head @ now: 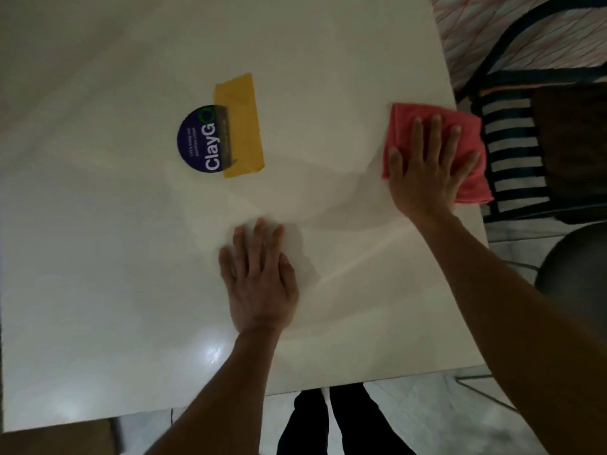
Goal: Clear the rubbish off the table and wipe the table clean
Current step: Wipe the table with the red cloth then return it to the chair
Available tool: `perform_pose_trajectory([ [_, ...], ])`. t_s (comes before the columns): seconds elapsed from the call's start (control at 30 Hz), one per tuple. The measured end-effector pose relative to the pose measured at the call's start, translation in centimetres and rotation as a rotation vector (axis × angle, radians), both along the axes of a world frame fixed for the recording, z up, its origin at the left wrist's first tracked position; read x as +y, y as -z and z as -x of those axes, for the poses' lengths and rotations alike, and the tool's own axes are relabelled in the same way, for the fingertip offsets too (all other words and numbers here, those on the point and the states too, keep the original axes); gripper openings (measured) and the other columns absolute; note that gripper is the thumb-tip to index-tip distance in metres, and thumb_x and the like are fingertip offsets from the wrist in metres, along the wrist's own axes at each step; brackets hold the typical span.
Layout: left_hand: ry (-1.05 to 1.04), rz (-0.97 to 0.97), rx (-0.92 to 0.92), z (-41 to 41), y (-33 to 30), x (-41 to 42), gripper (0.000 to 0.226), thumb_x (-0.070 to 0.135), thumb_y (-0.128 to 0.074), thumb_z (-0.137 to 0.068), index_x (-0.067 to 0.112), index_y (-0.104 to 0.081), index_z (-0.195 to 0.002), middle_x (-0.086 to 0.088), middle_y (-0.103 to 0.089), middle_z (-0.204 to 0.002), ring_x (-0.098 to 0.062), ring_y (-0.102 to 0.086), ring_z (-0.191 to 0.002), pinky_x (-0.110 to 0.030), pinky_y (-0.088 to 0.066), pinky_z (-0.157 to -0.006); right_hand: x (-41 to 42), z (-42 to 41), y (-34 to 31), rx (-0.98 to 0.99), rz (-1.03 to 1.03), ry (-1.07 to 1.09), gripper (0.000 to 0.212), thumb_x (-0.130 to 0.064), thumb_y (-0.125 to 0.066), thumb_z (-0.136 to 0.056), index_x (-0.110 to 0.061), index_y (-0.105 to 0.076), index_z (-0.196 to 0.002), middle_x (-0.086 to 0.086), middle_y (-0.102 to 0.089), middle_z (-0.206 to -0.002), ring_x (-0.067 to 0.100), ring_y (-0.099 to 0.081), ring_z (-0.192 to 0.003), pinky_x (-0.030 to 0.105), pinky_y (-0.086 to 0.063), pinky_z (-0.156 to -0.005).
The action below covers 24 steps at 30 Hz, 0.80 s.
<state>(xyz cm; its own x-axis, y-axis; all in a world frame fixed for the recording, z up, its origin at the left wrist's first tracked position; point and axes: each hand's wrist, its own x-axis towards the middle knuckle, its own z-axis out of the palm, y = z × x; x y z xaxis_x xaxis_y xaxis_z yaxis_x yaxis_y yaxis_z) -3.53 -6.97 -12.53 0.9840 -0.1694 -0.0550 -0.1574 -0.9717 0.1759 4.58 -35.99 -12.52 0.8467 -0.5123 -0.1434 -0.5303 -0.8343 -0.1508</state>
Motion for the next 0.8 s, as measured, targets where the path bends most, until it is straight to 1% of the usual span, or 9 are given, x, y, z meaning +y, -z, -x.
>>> perform_pose_trajectory([
  [0.1, 0.008, -0.001, -0.007, -0.2, -0.1, -0.2, 0.055, 0.033, -0.036, -0.102, 0.032, -0.032, -0.157, 0.003, -0.020, -0.167, -0.030, -0.009, -0.156, -0.056, -0.009, -0.124, 2.7, 2.9, -0.3, -0.002, 0.007, -0.090, 0.068, -0.059, -0.017, -0.101, -0.023, -0.009, -0.158, 0.007, -0.010, -0.165, 0.036, -0.004, -0.151, 0.069, -0.004, -0.115],
  [0.23, 0.005, -0.004, 0.000, 0.0, -0.4, -0.2, 0.056, 0.032, -0.038, -0.101, 0.031, -0.032, -0.156, 0.003, -0.022, -0.167, -0.031, -0.010, -0.155, -0.057, -0.009, -0.123, 8.5, 10.4, -0.9, 0.016, -0.025, -0.208, 0.066, -0.054, -0.027, -0.102, -0.024, -0.012, -0.158, 0.005, -0.010, -0.166, 0.035, -0.004, -0.152, 0.067, -0.004, -0.116],
  [0.33, 0.006, 0.014, 0.028, -0.1, -0.4, -0.1, 0.056, 0.034, -0.035, -0.101, 0.031, -0.030, -0.157, 0.003, -0.020, -0.168, -0.030, -0.007, -0.156, -0.057, -0.007, -0.123, 12.1, 16.3, -1.2, 0.046, -0.041, -0.256, 0.067, -0.053, -0.034, -0.100, -0.025, -0.017, -0.158, 0.004, -0.010, -0.165, 0.034, -0.003, -0.152, 0.068, -0.006, -0.115],
  [0.47, 0.007, 0.035, 0.042, -0.1, -0.6, -0.2, 0.056, 0.034, -0.033, -0.102, 0.031, -0.026, -0.158, 0.003, -0.017, -0.168, -0.028, -0.004, -0.156, -0.058, -0.010, -0.122, 15.3, 21.0, -1.7, 0.092, -0.045, -0.281, 0.068, -0.052, -0.038, -0.098, -0.022, -0.023, -0.156, 0.006, -0.014, -0.165, 0.036, -0.007, -0.151, 0.070, -0.008, -0.114],
  [0.57, 0.004, 0.049, 0.022, -0.1, -0.4, -0.3, 0.056, 0.034, -0.034, -0.103, 0.032, -0.028, -0.158, 0.003, -0.018, -0.168, -0.028, -0.004, -0.156, -0.058, -0.009, -0.123, 16.9, 22.5, -1.9, 0.111, -0.050, -0.285, 0.069, -0.053, -0.036, -0.098, -0.022, -0.020, -0.157, 0.006, -0.013, -0.165, 0.036, -0.005, -0.152, 0.070, -0.007, -0.114],
  [0.67, 0.002, 0.086, -0.006, -0.2, -0.2, 0.0, 0.054, 0.033, -0.038, -0.101, 0.031, -0.035, -0.155, 0.002, -0.025, -0.166, -0.029, -0.011, -0.156, -0.058, -0.011, -0.122, 17.3, 22.1, -1.6, 0.108, -0.038, -0.276, 0.070, -0.055, -0.033, -0.098, -0.023, -0.017, -0.157, 0.005, -0.011, -0.165, 0.035, -0.003, -0.152, 0.069, -0.005, -0.115],
  [0.8, 0.039, 0.232, -0.028, 0.3, -0.3, 0.9, 0.048, 0.029, -0.044, -0.100, 0.026, -0.049, -0.148, 0.001, -0.037, -0.161, -0.029, -0.020, -0.154, -0.056, -0.018, -0.121, 17.0, 22.1, -1.1, 0.111, -0.031, -0.293, 0.071, -0.058, -0.032, -0.098, -0.026, -0.011, -0.158, 0.003, -0.006, -0.166, 0.033, 0.002, -0.152, 0.069, -0.004, -0.115],
])
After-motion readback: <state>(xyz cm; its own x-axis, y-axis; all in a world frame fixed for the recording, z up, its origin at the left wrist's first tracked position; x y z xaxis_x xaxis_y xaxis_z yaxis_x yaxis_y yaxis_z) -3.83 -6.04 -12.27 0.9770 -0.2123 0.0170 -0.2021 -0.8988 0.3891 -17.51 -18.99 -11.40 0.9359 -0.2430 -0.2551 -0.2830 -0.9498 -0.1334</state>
